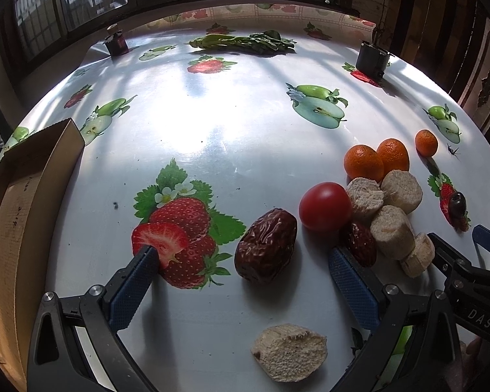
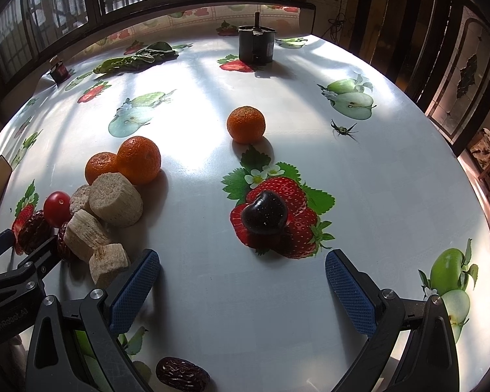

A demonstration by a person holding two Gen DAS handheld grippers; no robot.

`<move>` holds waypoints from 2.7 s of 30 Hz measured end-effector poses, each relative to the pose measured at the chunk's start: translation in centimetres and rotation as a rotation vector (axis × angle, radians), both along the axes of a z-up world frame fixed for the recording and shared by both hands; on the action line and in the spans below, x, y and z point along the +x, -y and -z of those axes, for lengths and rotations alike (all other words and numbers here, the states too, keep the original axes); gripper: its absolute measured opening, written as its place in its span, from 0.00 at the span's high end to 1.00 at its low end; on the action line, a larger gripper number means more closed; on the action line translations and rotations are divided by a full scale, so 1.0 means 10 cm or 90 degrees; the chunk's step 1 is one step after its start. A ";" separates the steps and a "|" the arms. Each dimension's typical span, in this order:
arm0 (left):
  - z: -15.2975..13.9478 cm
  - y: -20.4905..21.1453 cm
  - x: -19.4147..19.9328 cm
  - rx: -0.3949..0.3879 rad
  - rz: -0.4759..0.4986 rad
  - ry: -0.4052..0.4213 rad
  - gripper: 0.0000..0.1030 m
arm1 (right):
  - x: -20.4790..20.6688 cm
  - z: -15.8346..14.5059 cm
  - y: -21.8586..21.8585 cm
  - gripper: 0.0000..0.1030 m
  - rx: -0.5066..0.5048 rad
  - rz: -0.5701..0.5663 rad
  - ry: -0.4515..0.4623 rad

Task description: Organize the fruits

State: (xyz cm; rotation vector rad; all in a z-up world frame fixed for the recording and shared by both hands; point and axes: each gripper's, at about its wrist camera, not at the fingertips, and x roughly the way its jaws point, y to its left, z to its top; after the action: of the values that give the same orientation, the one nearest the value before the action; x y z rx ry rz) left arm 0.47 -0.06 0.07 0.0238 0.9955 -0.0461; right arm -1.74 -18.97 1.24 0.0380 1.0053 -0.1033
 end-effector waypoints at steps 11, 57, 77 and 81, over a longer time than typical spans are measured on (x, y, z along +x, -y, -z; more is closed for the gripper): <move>-0.76 -0.35 -0.66 -0.016 0.004 0.180 0.02 | 0.00 -0.01 0.00 0.01 -0.001 0.001 0.004; -0.33 -0.31 -0.79 -0.082 0.114 0.023 0.44 | -1.14 -0.33 0.13 0.34 0.171 -0.060 0.076; -0.30 -0.13 -0.68 -0.083 0.130 0.009 0.66 | -1.17 -0.19 -0.22 0.69 0.089 -0.116 0.028; -0.64 -0.55 -0.76 -0.142 0.101 0.039 0.66 | -1.21 -0.48 -0.39 0.69 0.079 -0.150 0.069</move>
State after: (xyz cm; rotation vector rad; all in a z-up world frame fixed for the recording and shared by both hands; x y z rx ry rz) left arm -7.16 5.46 6.47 -0.1003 0.9212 -0.3005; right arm -13.88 -15.07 6.03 0.0370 0.9000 0.1755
